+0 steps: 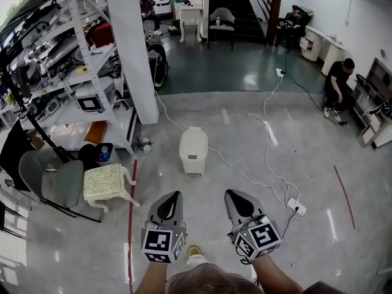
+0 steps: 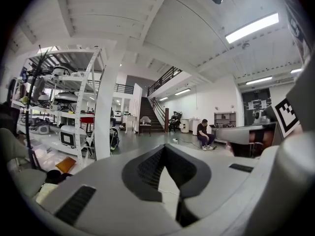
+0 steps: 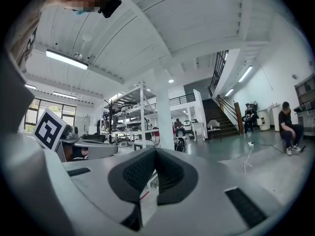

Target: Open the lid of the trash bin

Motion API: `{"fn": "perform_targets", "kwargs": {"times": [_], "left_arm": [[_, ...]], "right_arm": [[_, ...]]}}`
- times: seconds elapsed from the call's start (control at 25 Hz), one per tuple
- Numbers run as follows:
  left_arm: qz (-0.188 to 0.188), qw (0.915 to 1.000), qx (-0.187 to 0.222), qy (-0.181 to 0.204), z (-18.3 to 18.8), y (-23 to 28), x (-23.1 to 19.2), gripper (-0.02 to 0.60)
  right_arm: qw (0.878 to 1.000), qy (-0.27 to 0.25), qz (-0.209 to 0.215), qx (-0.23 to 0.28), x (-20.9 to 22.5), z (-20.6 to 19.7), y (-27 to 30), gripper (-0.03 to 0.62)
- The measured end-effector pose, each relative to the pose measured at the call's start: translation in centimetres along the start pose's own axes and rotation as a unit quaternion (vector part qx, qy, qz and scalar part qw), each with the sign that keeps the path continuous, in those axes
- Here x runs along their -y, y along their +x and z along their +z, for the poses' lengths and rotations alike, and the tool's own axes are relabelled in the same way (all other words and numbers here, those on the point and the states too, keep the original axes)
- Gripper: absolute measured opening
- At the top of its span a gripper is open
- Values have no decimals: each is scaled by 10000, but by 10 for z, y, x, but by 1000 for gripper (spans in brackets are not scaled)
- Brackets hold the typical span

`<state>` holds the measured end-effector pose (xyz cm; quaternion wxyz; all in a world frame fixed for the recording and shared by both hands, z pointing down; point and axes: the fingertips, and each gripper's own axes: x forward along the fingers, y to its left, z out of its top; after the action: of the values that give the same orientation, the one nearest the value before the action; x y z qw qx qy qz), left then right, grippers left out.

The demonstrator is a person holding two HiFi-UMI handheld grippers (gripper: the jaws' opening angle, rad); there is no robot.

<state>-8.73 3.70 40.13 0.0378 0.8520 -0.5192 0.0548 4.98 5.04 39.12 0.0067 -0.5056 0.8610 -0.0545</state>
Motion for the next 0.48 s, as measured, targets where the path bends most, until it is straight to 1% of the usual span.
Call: {"fn": "perform_targets", "kwargs": {"times": [0.48], "left_arm": [[-217, 9997, -14, 55, 3, 48, -42, -6]], "right_arm": [[9998, 35, -179, 19, 12, 0, 56, 32]]}}
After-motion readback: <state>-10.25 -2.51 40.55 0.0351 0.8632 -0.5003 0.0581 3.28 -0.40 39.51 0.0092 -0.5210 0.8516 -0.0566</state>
